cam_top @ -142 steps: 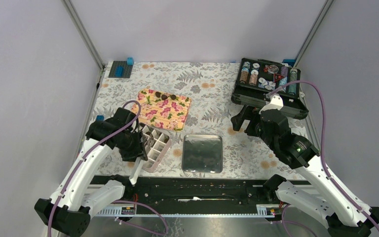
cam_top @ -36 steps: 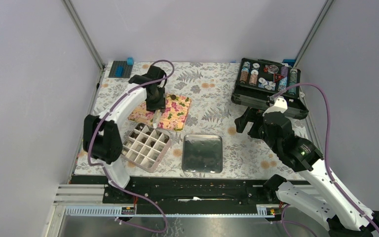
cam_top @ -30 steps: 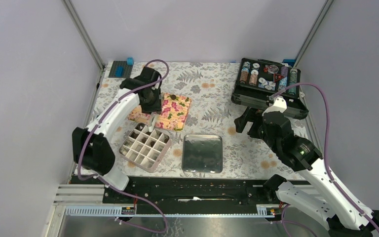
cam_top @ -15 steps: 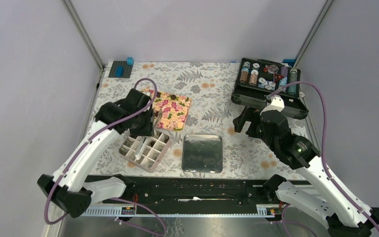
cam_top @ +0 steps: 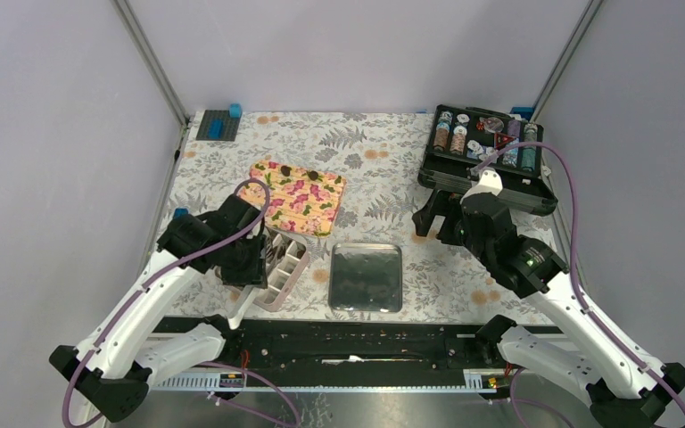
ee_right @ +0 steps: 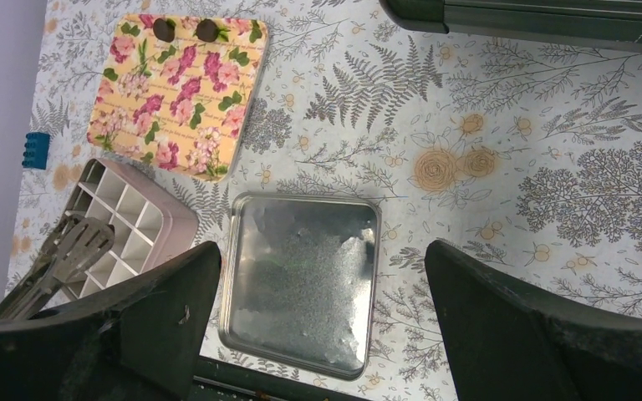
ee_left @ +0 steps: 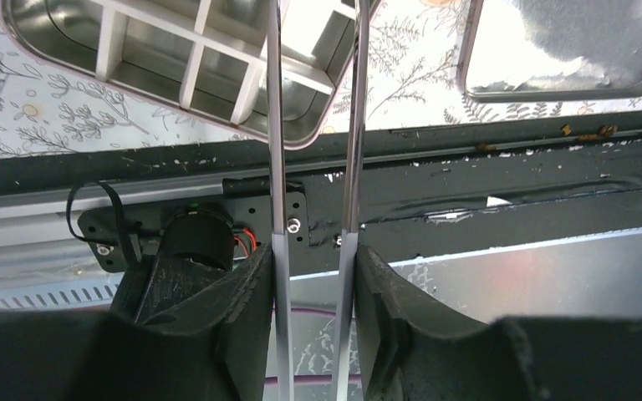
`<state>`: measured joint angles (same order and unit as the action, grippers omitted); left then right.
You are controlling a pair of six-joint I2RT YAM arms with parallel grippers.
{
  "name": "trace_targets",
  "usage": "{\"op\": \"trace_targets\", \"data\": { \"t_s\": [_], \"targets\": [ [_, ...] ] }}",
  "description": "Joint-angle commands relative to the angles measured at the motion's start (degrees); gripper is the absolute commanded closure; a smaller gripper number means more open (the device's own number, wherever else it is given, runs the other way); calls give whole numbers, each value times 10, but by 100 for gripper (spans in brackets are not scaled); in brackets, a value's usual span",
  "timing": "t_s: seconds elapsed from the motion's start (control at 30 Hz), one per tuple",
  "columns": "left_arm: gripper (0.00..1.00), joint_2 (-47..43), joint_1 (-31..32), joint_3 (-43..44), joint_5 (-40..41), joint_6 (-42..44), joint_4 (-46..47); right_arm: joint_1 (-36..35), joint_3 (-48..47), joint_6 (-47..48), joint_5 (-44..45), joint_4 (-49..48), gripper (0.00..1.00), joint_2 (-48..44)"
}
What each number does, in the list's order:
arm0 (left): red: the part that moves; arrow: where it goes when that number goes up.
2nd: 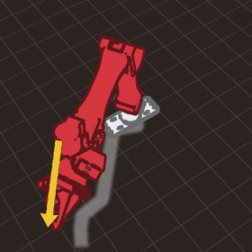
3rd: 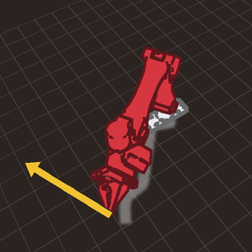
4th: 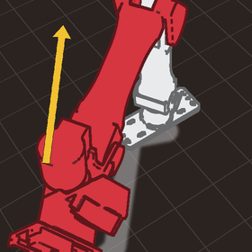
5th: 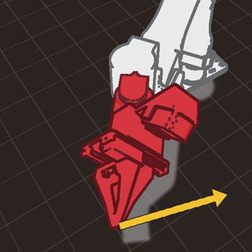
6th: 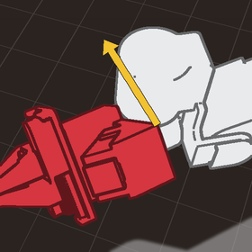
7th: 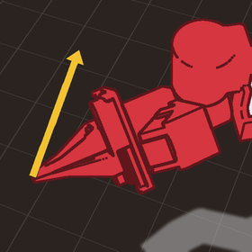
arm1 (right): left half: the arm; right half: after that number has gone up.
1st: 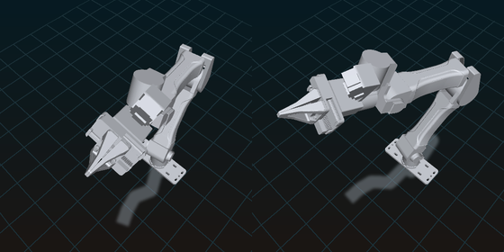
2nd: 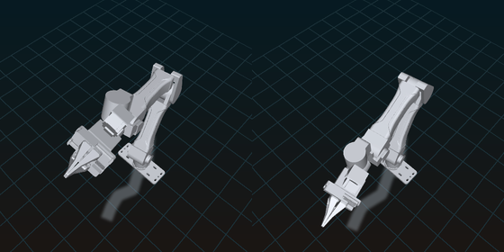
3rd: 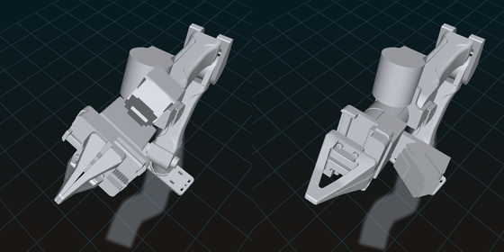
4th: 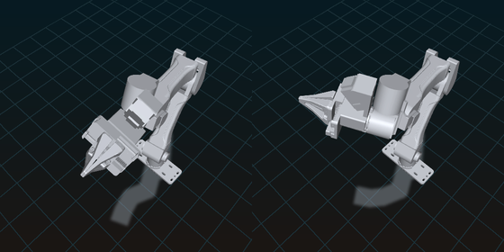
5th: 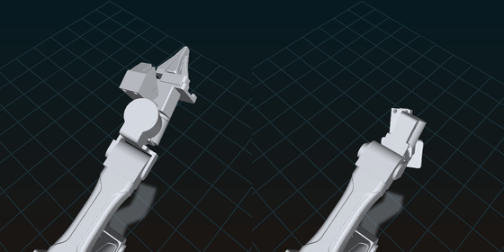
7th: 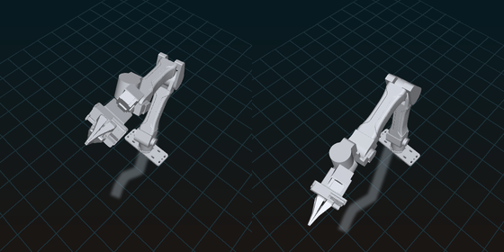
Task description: Pack the chocolate
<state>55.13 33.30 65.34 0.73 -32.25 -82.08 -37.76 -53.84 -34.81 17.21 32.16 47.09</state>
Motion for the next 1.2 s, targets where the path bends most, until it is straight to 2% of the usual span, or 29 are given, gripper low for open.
{"op": "trace_targets", "data": {
  "t_s": [0.0,0.53,0.7,0.9,1.17],
  "targets": [
    [96,-10,6,-14,-36,-10,6,1,-20,4,-5,-27,1,-2],
    [93,0,24,-25,-44,-6,1,1,-20,3,-7,-30,1,8],
    [86,0,30,-24,-38,-9,1,1,-20,4,-9,-31,1,8],
    [72,10,33,-31,-32,-10,11,1,-21,3,-13,-33,1,11],
    [62,22,37,-21,-26,-7,12,1,-17,2,-11,-30,1,4]
  ]
}}
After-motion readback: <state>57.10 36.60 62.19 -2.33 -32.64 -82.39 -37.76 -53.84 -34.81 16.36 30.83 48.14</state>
